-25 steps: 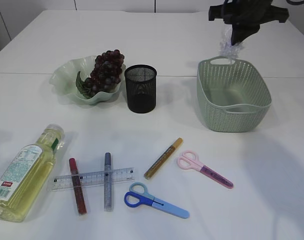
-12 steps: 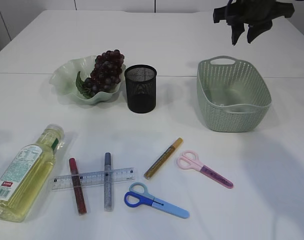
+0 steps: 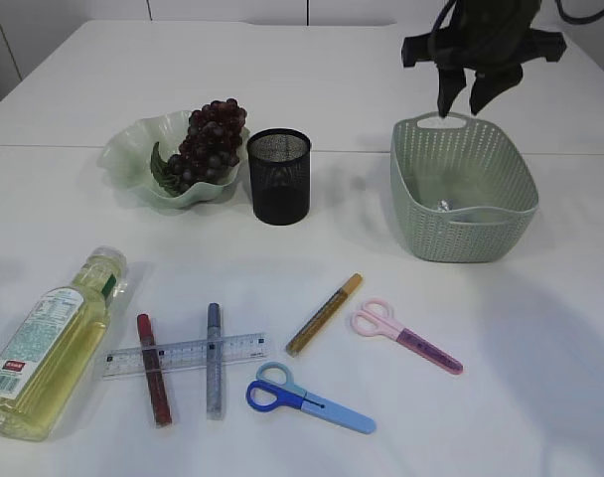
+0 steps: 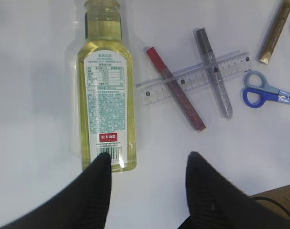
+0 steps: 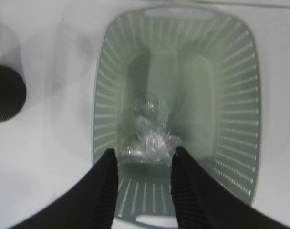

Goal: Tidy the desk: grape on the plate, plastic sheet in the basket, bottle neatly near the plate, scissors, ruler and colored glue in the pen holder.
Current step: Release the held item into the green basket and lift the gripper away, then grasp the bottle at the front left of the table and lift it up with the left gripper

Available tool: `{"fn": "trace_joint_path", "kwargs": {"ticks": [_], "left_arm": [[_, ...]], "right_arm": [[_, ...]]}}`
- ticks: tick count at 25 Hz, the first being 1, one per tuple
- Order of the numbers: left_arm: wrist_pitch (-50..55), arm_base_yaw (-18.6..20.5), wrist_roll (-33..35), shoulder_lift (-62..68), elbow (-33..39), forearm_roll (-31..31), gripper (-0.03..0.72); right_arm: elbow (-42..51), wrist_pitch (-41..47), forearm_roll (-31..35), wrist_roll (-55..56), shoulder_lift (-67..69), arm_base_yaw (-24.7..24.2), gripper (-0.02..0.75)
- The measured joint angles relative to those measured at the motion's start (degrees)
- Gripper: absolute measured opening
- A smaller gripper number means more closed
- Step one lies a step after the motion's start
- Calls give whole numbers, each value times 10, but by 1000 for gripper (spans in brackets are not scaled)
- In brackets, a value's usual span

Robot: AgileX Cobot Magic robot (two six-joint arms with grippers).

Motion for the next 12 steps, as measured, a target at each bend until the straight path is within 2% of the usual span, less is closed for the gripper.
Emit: {"fn": "trace_joint_path", "kwargs": {"ticks": [6, 12], "left_arm": [[0, 0, 0, 0, 0, 0, 372], [-2, 0, 0, 0, 0, 0, 372]], "right_arm": [[156, 0, -1, -1, -69, 20, 314], [253, -1, -16, -17, -161, 24, 314]]}}
